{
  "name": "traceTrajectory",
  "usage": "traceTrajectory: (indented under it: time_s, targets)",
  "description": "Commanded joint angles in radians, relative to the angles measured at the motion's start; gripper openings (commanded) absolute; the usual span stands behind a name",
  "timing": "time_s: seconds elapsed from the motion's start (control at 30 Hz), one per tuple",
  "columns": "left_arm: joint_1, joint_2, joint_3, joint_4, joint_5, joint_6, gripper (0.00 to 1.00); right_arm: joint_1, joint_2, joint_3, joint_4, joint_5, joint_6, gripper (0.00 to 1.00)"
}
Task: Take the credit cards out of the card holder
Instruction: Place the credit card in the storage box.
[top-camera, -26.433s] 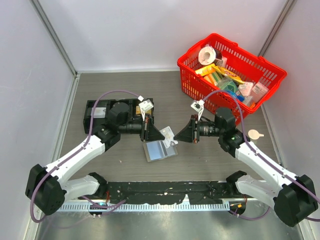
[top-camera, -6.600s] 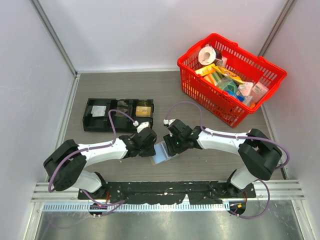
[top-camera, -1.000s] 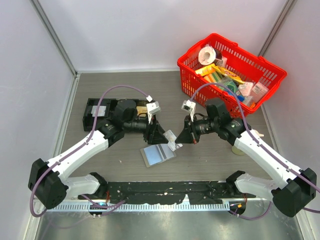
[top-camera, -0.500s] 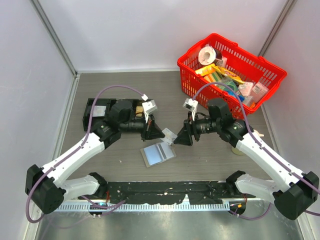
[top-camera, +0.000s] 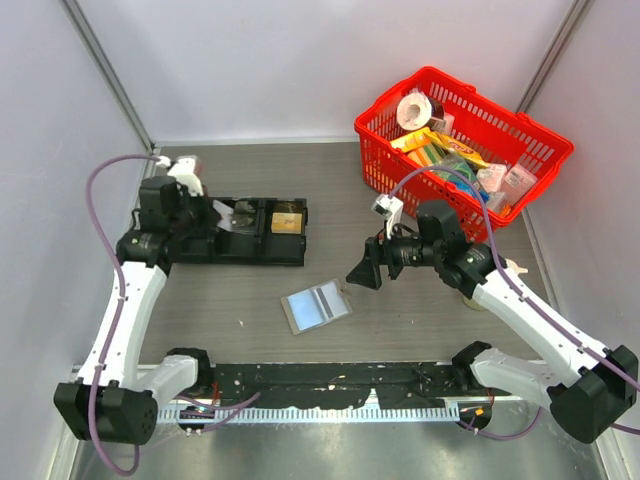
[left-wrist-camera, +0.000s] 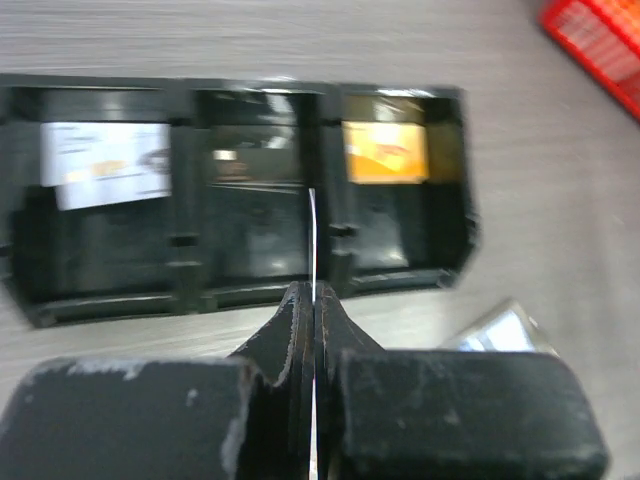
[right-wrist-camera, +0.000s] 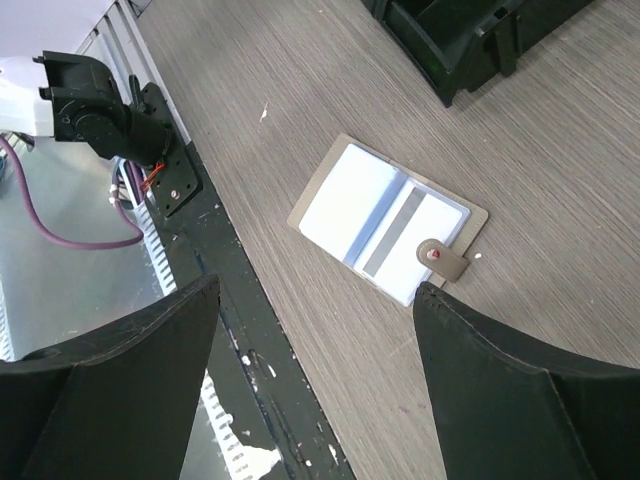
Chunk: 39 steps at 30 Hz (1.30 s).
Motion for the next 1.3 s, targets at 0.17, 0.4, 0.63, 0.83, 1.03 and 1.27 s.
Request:
traceTrajectory:
  time_s: [0.17, 0.4, 0.63, 0.83, 1.03, 1.27]
  targets:
    - [0.215, 0.230, 0.203, -0.079, -0.187, 0.012, 0.00, 0.004, -0.064, -0.045, 0.099, 0.018, 0.023, 0.83]
    - [0.255, 0.525, 0.404, -0.128, -0.197, 0.026, 0.00, 0.005, -0.081, -0.068, 0.119, -0.004, 0.026, 0.83]
    - [0.274, 0.744, 0.477, -0.113, -0.064, 0.032, 0.00, 0.004, -0.090, -0.080, 0.121, -0.007, 0.029, 0.82]
    - [0.291, 0.811, 0.466, -0.030, 0.041, 0.021, 0.04, 0.004, -0.087, -0.080, 0.121, -0.009, 0.034, 0.82]
    - [0.297, 0.832, 0.497, -0.090, -0.094, 0.038, 0.45, 0.004, -0.085, -0.077, 0.113, -0.004, 0.035, 0.82]
    - [0.286, 0.706, 0.506, -0.107, -0.235, 0.018, 0.75, 0.004, -0.081, -0.080, 0.110, 0.016, 0.042, 0.82]
